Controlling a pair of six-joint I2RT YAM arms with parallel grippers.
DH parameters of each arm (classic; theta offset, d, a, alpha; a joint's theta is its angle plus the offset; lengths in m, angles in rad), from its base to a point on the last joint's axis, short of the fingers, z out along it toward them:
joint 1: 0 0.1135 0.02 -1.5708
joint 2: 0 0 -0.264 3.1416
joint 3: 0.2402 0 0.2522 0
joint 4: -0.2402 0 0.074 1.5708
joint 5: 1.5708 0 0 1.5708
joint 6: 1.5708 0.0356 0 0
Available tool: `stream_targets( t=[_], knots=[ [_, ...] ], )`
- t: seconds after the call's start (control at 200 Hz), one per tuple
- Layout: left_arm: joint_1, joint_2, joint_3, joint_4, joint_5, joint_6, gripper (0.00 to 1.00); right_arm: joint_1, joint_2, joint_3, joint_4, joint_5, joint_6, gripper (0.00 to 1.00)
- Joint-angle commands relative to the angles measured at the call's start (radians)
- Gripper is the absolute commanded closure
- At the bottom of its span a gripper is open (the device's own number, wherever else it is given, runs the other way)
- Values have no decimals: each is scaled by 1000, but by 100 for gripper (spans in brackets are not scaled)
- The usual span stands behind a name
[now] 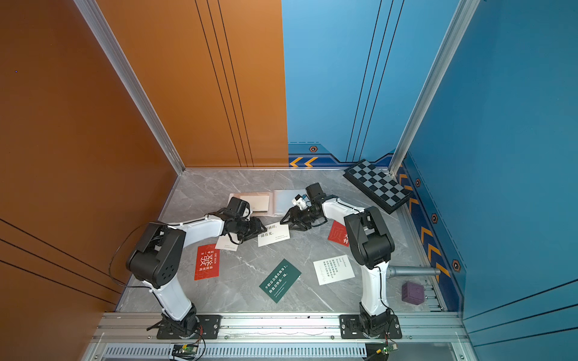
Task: Place the photos into the photo albums
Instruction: Pick up the photo at the center of the board.
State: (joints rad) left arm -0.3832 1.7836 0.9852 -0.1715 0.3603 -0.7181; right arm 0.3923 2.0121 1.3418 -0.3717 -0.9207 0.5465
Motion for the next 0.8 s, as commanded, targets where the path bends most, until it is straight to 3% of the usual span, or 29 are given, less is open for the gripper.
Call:
stream_targets(
  t=[0.0, 0.41, 0.796],
  knots=[
    [-20, 82, -41, -118, -56, 32, 45, -3, -50, -25, 16, -19, -33, 43],
    [-31, 72, -46, -117, -71, 46, 45, -1, -87, -76, 102, -35, -22, 49],
    [-44, 28, -79, -81, -100, 28, 45, -9, -69, -105, 180, -59, 0, 69]
  ],
)
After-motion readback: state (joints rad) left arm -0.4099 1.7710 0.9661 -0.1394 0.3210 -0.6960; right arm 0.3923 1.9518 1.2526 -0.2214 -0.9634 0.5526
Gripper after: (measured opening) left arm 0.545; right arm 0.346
